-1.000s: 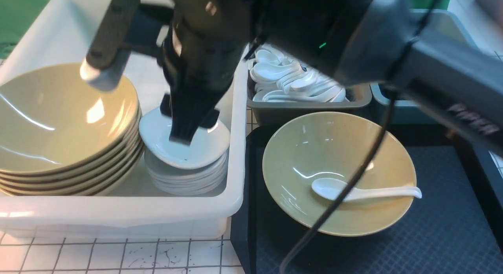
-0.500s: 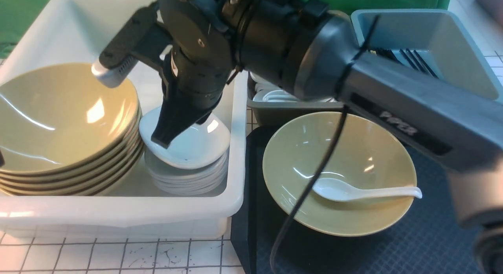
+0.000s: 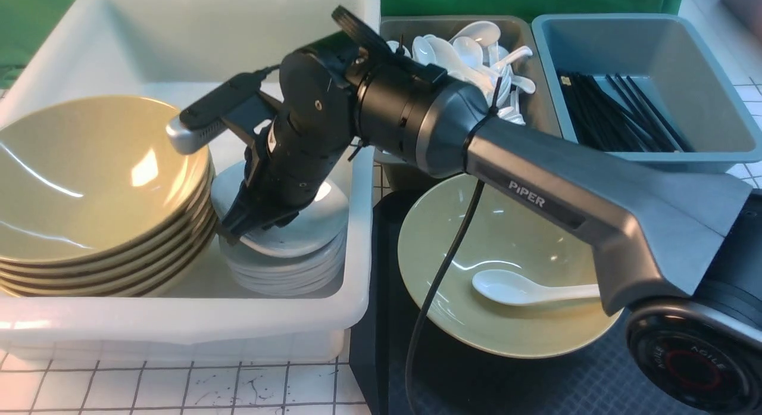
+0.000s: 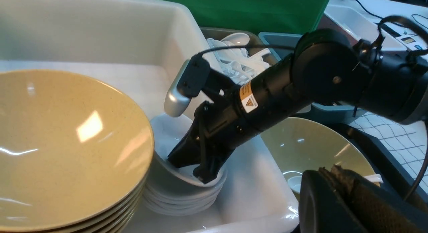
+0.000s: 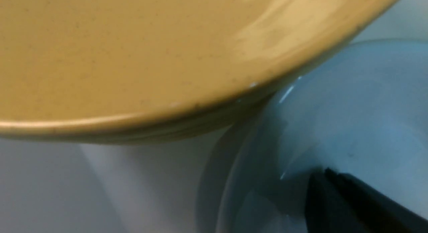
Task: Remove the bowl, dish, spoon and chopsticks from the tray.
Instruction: Use the right arm to put the plate into the large storage box on the left, then use the right arm to grab the soup spoon in the middle
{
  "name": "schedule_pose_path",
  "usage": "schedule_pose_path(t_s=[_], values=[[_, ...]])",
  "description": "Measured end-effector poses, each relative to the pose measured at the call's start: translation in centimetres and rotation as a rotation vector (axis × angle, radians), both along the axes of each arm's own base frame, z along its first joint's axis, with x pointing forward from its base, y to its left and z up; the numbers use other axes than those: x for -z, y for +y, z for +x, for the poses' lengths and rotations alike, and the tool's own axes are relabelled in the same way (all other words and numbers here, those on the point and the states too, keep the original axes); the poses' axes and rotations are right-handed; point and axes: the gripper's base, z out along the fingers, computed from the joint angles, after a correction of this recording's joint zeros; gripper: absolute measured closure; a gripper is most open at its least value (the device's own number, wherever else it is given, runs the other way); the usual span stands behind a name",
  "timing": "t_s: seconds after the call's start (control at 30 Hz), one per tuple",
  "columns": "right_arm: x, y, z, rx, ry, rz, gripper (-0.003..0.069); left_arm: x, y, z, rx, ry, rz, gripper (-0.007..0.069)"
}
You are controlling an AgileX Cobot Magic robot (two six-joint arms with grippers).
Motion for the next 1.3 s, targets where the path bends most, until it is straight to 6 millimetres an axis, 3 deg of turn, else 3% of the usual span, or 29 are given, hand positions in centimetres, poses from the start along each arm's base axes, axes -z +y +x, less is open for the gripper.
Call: schedule_pose_path(t_s=[0.43, 0.67, 0.77, 0.93, 1.03, 1.17, 1.3], values=[[0.8, -1.3, 1.4, 0.016, 0.03, -0.022, 0.0635, 0.0, 0.0, 0.0, 0.0, 0.0, 0.0, 0.0625], [0.1, -1.6, 1.2, -0.007, 0.025, -0.033, 0.0635, 0.0, 0.0, 0.0, 0.001, 0.0, -0.001, 0.0625], [-2.2, -2.6, 0.7, -0.028, 0.013, -0.056, 0.0634, 0.0, 0.0, 0.0, 0.001, 0.0, -0.001, 0.0625], [-11.1, -6.3, -2.0, -0.046, -0.097, -0.079, 0.0631, -0.1, -0.5, -0.3, 0.059, 0.004, -0.026, 0.0625], [-15.3, -8.7, -3.6, -0.02, -0.189, -0.089, 0.0628, -0.2, -1.1, -0.6, 0.134, -0.01, -0.033, 0.0625], [-17.9, -11.4, -5.8, 0.014, -0.239, -0.108, 0.0623, -0.5, -1.8, -1.0, 0.233, -0.03, -0.05, 0.0625], [-18.6, -15.2, -8.7, 0.073, -0.223, -0.155, 0.0623, -0.5, -2.5, -1.3, 0.312, -0.017, -0.06, 0.0625]])
